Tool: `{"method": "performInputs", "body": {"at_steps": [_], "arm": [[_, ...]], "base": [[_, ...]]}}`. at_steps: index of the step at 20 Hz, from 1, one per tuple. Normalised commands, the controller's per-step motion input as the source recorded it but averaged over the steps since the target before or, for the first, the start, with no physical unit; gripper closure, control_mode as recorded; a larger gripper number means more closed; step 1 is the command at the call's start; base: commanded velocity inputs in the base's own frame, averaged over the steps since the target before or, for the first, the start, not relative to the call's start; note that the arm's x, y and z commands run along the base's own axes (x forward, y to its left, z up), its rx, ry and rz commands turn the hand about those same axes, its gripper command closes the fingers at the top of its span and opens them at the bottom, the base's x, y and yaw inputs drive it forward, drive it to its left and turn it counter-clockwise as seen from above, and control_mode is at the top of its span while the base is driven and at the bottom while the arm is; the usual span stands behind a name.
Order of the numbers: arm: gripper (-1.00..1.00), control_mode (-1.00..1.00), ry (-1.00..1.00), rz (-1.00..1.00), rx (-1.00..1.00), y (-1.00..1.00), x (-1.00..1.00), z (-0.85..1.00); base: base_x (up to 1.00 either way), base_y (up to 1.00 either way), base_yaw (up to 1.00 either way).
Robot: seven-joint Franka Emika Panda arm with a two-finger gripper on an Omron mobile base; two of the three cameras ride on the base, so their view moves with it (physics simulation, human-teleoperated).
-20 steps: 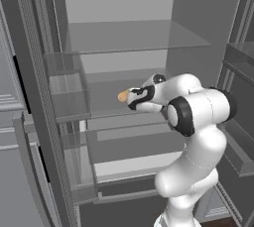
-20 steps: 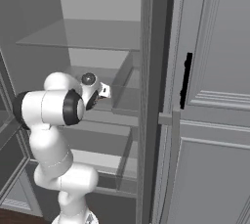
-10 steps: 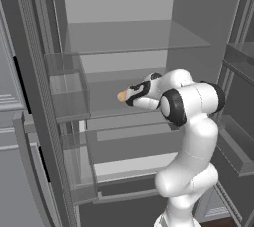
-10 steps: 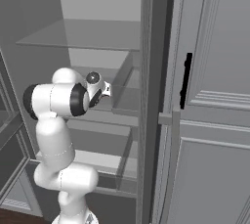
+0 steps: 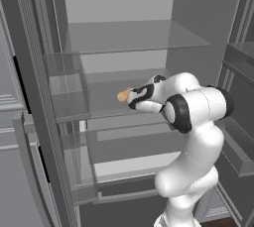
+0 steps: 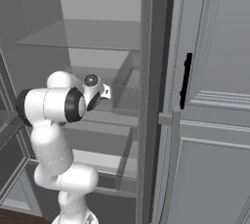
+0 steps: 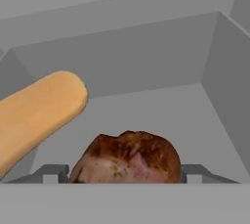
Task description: Place one squash and one chicken drumstick in each tupperware on the nearby counter, to pack two identical lunches.
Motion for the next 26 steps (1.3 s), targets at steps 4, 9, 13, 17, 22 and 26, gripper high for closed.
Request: {"method": "performInputs", "body": {"at_steps": [4,9,13,17,22,26], "arm": [[1.0,-1.0,0.24,-0.12,0.04,-0.19,-0.69,1.0],[1.0,-1.0,0.28,-0.01,0.0,-0.05,-0.66,1.0],[1.0,-1.0,0.27,0.11,-0.01,0.0,-0.91,1.0],[1.0,-1.0,0.13,0.16,-0.02,0.02,-1.0,0.84],[1.0,-1.0,-0.04,0.13,-0.05,0.02,-1.0,0.46],[1.0,-1.0,-0.08,0.09,0.0,0.07,-1.0,0.46]], "base": [[0.0,0.0,0.0],[0.0,0.0,0.0],[0.0,0.0,0.0],[0.0,0.0,0.0],[0.0,0.0,0.0],[0.0,0.0,0.0]]}}
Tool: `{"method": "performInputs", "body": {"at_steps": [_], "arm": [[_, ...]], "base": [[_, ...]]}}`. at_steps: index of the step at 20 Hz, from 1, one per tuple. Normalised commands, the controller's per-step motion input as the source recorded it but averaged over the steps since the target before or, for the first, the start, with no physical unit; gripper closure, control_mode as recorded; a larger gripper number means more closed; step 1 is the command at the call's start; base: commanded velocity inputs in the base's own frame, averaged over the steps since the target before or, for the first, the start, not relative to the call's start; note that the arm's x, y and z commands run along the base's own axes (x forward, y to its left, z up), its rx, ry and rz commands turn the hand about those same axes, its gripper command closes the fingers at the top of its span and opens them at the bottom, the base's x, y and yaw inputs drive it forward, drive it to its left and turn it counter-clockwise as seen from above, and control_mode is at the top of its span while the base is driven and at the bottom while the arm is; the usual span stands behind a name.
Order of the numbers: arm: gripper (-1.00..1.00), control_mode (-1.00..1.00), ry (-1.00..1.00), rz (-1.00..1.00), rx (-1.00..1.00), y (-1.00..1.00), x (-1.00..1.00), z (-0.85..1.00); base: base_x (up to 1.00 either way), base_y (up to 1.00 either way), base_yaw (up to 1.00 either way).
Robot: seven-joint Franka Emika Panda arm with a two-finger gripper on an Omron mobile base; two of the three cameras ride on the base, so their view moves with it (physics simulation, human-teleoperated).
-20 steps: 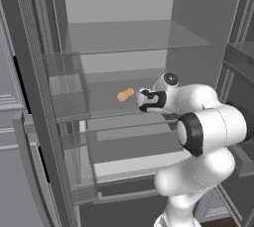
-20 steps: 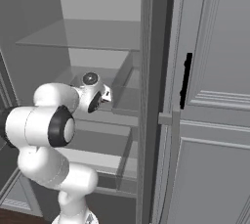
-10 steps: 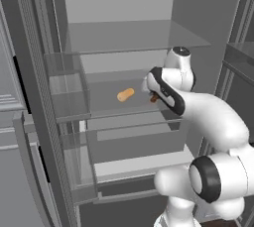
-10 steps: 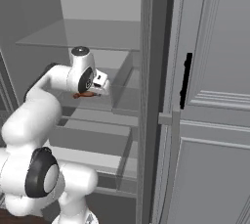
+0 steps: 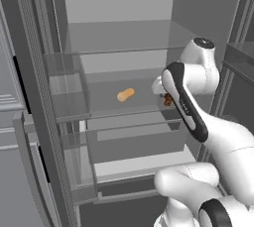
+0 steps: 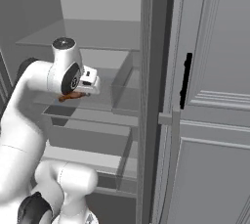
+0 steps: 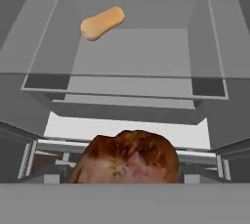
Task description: Place one squash and one chicken drumstick in each tupperware on the nearby counter, to pack two identical lunches.
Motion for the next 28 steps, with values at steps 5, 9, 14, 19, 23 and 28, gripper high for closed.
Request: {"method": "performInputs", "body": {"at_steps": [5,9,14,19,23,28], "arm": [[1.0,-1.0,-0.06,0.01,0.03,0.17,-1.0,0.41],[1.0,-1.0,-0.05,0.0,0.07,0.16,-1.0,0.37],[1.0,-1.0,-0.06,0.0,0.09,0.03,-1.0,0.38],[1.0,-1.0,-0.11,0.03,0.01,0.0,-0.9,0.56],[1.0,1.0,0.0,0.0,0.0,0.0,0.0,0.0],[1.0,1.0,0.0,0.0,0.0,0.0,0.0,0.0]], "base": [[0.0,0.0,0.0],[0.0,0.0,0.0],[0.0,0.0,0.0],[0.0,0.0,0.0],[-0.79,0.0,0.05],[-1.0,0.0,0.16]]}}
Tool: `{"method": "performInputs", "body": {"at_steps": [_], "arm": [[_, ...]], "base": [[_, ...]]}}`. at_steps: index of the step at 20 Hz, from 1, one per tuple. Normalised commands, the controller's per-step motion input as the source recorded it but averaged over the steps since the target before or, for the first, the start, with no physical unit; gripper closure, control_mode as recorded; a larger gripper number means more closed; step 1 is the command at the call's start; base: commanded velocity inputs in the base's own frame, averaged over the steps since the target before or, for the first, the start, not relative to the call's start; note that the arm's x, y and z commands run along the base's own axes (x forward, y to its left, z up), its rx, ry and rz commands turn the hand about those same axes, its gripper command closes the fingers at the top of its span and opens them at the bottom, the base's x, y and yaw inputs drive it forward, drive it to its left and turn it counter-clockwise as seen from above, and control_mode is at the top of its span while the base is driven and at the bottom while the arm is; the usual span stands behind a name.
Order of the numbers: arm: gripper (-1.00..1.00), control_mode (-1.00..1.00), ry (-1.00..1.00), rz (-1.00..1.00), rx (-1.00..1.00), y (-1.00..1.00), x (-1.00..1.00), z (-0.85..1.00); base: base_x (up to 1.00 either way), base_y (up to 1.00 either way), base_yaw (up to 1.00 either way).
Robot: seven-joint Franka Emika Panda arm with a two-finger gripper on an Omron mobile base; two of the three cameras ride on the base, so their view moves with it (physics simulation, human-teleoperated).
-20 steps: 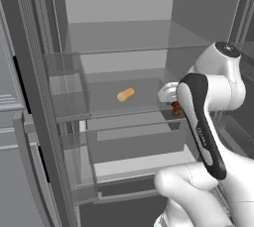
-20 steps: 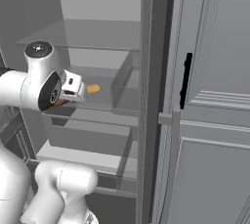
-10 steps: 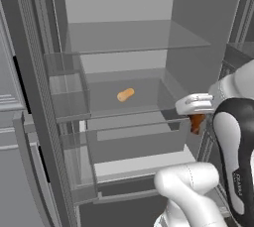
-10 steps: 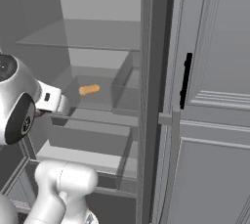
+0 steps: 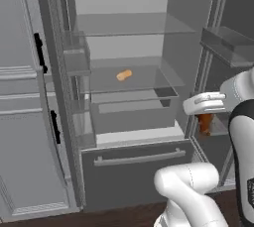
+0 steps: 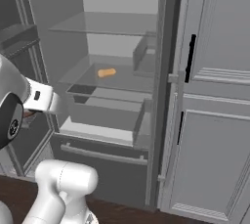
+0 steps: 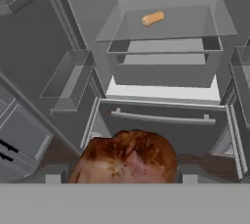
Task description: Place one squash and one chicken drumstick in each tupperware on the nearby counter, to pack two identical lunches.
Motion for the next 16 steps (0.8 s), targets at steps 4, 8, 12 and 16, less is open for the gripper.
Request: {"method": "performInputs", "body": {"at_steps": [4,8,12,16], "arm": [[1.0,1.0,0.0,0.0,0.0,0.0,0.0,0.0],[1.0,1.0,0.0,0.0,0.0,0.0,0.0,0.0],[1.0,1.0,0.0,0.0,0.0,0.0,0.0,0.0],[1.0,1.0,0.0,0.0,0.0,0.0,0.0,0.0]], "base": [[-0.45,0.31,0.6],[0.0,0.42,0.99],[0.07,0.43,0.99],[0.38,0.82,0.82]]}}
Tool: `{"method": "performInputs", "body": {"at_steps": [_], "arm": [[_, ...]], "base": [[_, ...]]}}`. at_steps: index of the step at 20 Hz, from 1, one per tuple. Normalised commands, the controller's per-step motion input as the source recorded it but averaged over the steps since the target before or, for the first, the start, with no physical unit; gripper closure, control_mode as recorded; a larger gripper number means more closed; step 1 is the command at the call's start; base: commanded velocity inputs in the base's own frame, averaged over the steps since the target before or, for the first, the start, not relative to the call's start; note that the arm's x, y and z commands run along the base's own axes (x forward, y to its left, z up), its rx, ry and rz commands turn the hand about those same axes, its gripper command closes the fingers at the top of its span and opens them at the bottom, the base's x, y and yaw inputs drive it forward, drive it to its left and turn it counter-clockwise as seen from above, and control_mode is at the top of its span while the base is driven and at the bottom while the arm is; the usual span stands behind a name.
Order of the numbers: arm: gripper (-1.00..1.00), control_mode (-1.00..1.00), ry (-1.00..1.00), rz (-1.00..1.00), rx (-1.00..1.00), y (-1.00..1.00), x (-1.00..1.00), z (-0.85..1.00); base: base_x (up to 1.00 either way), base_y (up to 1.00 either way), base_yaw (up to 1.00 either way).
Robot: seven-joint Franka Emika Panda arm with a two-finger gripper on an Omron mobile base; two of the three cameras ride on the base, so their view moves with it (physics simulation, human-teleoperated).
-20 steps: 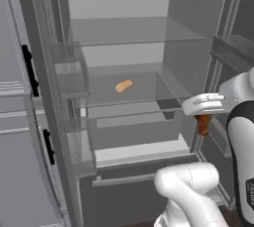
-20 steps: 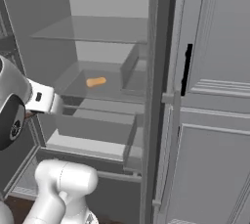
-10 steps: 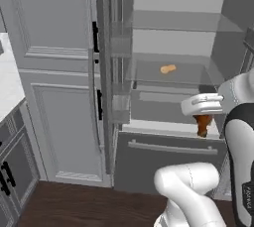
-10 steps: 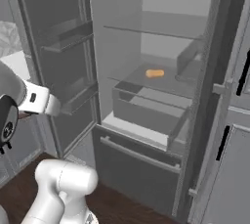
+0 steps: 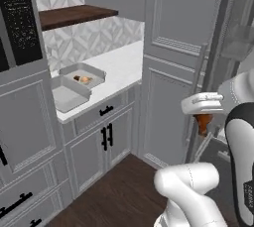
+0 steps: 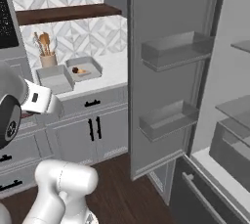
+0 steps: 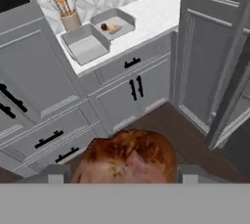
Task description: Place one squash and one chicken drumstick in each tupperware on the nearby counter, to pack two identical lunches.
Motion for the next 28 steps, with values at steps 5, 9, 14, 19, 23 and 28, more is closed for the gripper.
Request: {"method": "performInputs", "body": {"at_steps": [5,9,14,19,23,28], "arm": [[1.0,1.0,0.0,0.0,0.0,0.0,0.0,0.0],[1.0,1.0,0.0,0.0,0.0,0.0,0.0,0.0],[1.0,1.0,0.0,0.0,0.0,0.0,0.0,0.0],[1.0,1.0,0.0,0.0,0.0,0.0,0.0,0.0],[1.0,1.0,0.0,0.0,0.0,0.0,0.0,0.0],[1.0,1.0,0.0,0.0,0.0,0.0,0.0,0.0]], "base": [[0.36,0.69,0.39],[0.53,0.27,0.2],[0.81,0.02,0.04],[0.62,0.0,0.0],[0.57,-0.26,0.0],[0.48,-0.32,0.0]]}}
